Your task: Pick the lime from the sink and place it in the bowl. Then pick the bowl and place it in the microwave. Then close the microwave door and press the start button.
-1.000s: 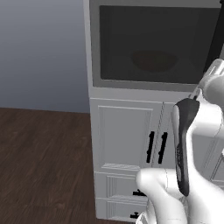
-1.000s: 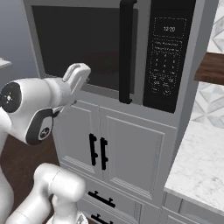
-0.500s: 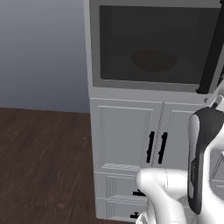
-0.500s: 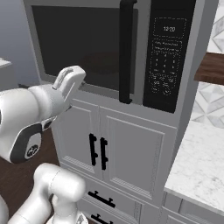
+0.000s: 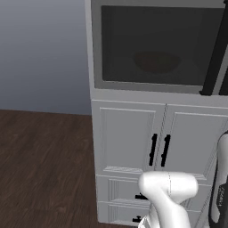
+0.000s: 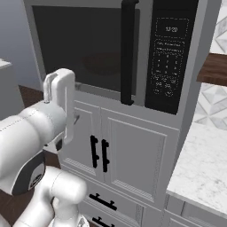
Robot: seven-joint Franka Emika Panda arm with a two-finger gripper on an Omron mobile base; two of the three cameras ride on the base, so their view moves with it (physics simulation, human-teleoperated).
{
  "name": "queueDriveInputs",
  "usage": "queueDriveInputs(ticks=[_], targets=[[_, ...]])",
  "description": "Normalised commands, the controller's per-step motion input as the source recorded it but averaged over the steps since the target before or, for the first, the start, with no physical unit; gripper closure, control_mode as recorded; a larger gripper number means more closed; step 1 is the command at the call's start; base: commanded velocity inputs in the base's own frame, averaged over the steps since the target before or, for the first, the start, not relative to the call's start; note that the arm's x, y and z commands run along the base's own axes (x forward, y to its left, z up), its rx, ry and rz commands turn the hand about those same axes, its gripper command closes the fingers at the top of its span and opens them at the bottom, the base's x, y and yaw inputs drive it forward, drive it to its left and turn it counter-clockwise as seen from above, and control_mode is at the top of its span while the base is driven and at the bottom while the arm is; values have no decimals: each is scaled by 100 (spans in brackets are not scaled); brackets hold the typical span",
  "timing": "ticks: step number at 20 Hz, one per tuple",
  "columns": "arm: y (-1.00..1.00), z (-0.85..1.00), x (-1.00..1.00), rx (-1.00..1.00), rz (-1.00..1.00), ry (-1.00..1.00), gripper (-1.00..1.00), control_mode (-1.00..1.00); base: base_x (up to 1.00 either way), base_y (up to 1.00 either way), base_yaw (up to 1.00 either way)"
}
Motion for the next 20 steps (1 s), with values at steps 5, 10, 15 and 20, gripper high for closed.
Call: queueDriveInputs(ticks=[5,10,15,20], targets=[[-3,9,-4,-70,1,-1,-100,-100,0,0,0],[-11,0,2,-77,0,16,-100,-100,0,0,0],[-30,12,5,-57,0,51,100,-100,0,0,0],[-44,10,0,-53,-2,46,100,-100,0,0,0]])
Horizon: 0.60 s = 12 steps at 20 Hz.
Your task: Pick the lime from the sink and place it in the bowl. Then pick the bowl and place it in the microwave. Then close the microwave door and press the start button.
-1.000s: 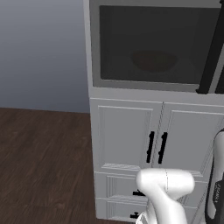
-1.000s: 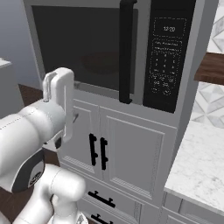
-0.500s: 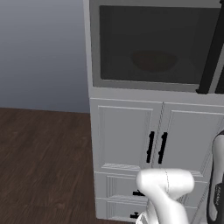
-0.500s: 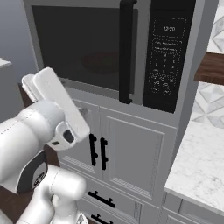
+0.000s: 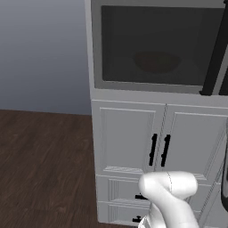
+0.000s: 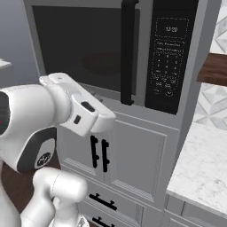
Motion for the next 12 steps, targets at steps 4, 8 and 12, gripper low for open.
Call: queueDriveInputs(ticks=[4,8,12], targets=[[-34,0,-6,-50,-14,30,100,-100,0,0,0],[-45,-5,-4,-33,-16,28,100,-100,0,0,0],[-51,-19,-6,-30,-13,15,100,-100,0,0,0]])
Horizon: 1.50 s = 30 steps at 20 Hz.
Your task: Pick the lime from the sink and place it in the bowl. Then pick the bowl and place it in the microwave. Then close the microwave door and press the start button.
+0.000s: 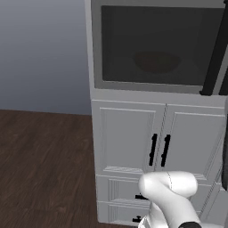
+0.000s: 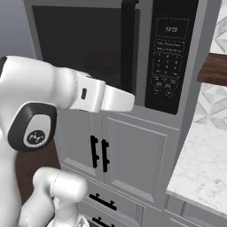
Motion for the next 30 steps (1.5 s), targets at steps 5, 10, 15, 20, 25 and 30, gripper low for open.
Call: queueDriveInputs(ticks=[5,10,15,20,25,30], targets=[[-57,-7,0,-22,-11,3,100,-100,0,0,0],[-32,-1,0,-1,-3,0,100,-100,0,0,0],[-8,-4,0,0,0,-7,100,-100,0,0,0],[0,0,4,0,0,-8,100,-100,0,0,0],[0,-1,19,0,0,-7,100,-100,0,0,0],[4,-5,3,4,0,-7,100,-100,0,0,0]])
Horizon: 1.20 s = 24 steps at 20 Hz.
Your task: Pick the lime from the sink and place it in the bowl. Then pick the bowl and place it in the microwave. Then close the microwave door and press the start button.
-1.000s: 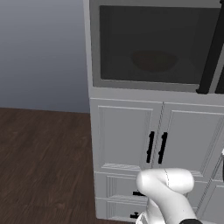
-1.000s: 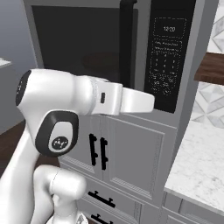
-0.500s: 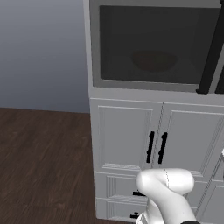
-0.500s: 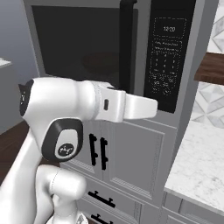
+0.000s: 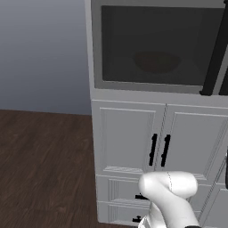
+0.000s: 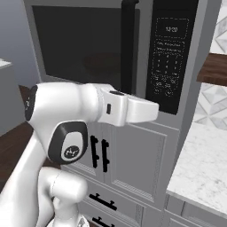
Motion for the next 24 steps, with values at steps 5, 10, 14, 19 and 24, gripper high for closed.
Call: queueDriveInputs(ticks=[5,10,14,19,24], targets=[[24,0,13,12,8,-5,100,-100,0,0,0],[19,1,4,2,15,-15,100,-100,0,0,0],[8,0,0,0,13,-9,100,-100,0,0,0],[12,-3,0,1,6,0,100,-100,0,0,0],[26,-4,1,1,4,0,100,-100,0,0,0]])
